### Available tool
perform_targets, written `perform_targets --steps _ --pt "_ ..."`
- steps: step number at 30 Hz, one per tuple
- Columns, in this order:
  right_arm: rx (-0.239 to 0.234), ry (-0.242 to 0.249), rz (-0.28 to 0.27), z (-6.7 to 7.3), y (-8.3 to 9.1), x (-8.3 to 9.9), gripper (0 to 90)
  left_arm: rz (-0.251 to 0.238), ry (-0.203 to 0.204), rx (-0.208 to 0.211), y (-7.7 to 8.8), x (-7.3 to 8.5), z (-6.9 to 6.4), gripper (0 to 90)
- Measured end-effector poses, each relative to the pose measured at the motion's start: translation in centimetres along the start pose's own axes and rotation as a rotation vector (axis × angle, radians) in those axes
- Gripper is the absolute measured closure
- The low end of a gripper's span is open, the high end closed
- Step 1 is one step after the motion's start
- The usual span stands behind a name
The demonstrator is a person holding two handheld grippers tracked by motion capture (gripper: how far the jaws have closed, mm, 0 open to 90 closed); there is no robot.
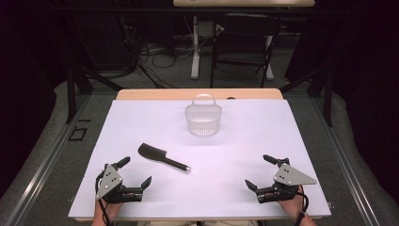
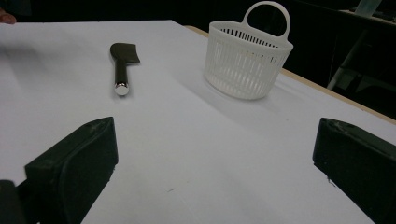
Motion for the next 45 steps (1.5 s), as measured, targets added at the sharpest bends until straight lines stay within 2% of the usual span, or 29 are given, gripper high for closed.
perform_targets --steps 4,5,9,11,19,27,29,45 --pt "-0.012 0.0 0.016 0.1 -0.1 0.1 0.0 0.012 -0.006 0.002 -0.1 0.0 -0.2 0.3" --pt "-0.016 0.016 0.015 0.1 -0.1 0.1 0.0 0.004 -0.002 0.001 -0.1 -0.2 -0.2 0.3" --pt "-0.012 0.003 0.002 0.0 -0.2 0.0 0.0 -0.007 0.025 -0.007 -0.3 -0.2 -0.2 0.2" --pt "-0.018 -0.011 0.014 -0.1 -0.5 0.1 0.0 0.02 0.036 0.001 -0.8 -0.1 -0.2 0.2" --pt "-0.013 0.004 0.012 0.0 -0.3 0.1 0.0 0.0 -0.002 -0.016 -1.3 -1.1 -1.0 0.3" --pt "-0.016 -0.002 0.022 -0.2 -0.6 0.2 0.0 0.034 0.057 -0.014 -3.5 -1.8 -0.6 0.2" --pt "-0.019 0.004 0.024 -0.1 -0.5 0.2 0.0 0.041 0.06 -0.01 -3.9 -2.0 -0.7 0.2" --pt "-0.02 0.001 0.035 -0.2 -0.8 0.3 0.0 0.083 0.036 0.014 -7.2 -3.0 -1.4 0.0"
Point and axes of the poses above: each handheld gripper's, and its own axes: y roughly backward along the jaws, x roughly out of its underside, z roughly to its left, the point moved 1 cm from there along -y, roughly forward along the jaws, and after that the axes turned 8 degrees about x, right-handed, at the moved point
